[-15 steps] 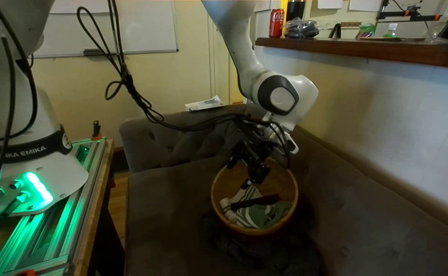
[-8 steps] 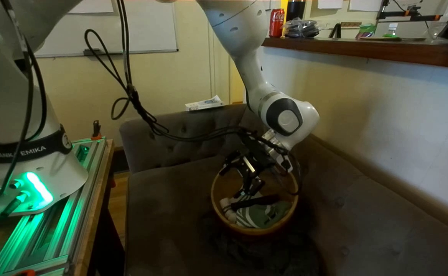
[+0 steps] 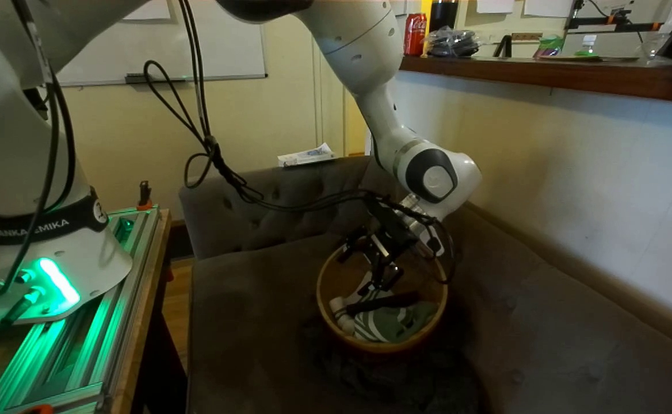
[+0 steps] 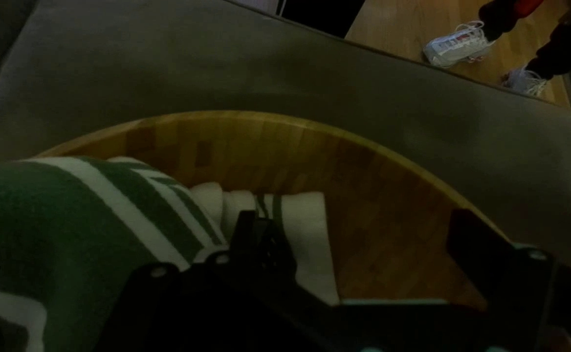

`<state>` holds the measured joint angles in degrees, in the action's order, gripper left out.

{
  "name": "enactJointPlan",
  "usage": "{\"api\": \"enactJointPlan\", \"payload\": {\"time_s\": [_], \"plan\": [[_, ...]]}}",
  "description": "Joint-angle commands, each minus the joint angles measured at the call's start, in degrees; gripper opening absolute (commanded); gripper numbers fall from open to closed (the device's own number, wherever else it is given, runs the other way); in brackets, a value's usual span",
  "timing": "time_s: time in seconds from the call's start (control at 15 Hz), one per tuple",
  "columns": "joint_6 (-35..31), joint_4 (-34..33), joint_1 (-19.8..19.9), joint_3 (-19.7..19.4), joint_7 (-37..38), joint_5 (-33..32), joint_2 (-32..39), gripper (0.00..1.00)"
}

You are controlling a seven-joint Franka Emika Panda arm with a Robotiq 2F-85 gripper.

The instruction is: Take the remote control out of the bowl and place it on the counter above the sofa.

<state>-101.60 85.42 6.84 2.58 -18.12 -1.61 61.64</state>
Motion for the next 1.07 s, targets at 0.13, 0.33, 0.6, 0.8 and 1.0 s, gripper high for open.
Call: {"api": "enactJointPlan", "payload": {"time_s": [0.13,0.33,0.6,0.8,1.0], "plan": [[1.81,-1.24,7.50,1.10,-11.55,2.01,0.16,1.00],[1.40,1.33,12.08,1.48,-16.07,3.83,-2.03,1.00],[7.19,4.85,17.87,1.48,-16.43,11.65,-6.46,1.00],[8.95,8.50,20.84,0.74,-17.24,17.33,-10.45,1.00],[9.08,5.56,19.68,-1.16,-16.89,17.17,-8.66,1.00]]}}
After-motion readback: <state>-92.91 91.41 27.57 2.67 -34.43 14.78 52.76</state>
